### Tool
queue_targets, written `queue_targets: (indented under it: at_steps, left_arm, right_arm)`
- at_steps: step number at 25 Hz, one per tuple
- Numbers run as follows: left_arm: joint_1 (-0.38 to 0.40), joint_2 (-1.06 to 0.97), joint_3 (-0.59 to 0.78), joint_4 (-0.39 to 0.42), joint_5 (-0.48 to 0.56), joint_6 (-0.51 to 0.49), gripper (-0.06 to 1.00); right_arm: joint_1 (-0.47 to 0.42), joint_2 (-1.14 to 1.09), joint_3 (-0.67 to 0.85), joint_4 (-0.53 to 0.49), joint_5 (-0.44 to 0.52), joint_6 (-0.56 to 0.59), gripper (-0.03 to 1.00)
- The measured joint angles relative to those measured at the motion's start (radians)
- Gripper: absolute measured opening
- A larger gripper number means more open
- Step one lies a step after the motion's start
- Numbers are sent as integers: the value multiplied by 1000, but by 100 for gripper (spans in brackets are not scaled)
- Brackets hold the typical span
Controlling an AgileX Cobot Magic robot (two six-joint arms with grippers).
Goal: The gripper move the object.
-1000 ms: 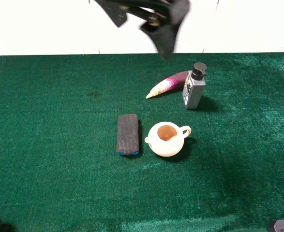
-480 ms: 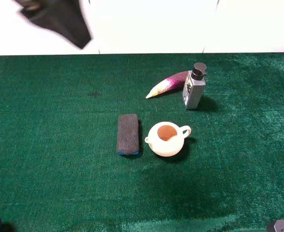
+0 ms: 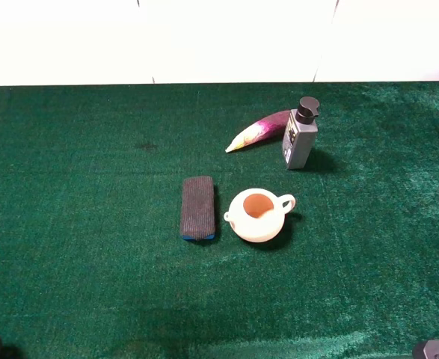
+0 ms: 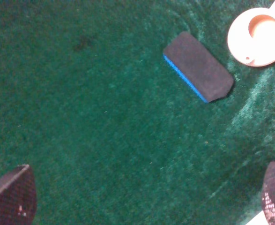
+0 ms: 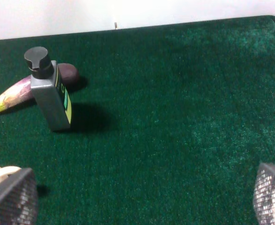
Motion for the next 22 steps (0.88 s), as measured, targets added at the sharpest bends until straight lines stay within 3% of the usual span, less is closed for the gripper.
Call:
queue_targets:
  at_steps: [5,15,22]
  left_arm:
    - [57,-170,113,22,0,-1,97]
    - [412,-506,391,-21,-35,11,97]
    - [620,-654,497,-149,-115,193,97]
  right_arm:
    - [0,0,0,0,0,0,69]
    - [0,0,0,0,0,0,69]
    - [0,0,0,0,0,0,69]
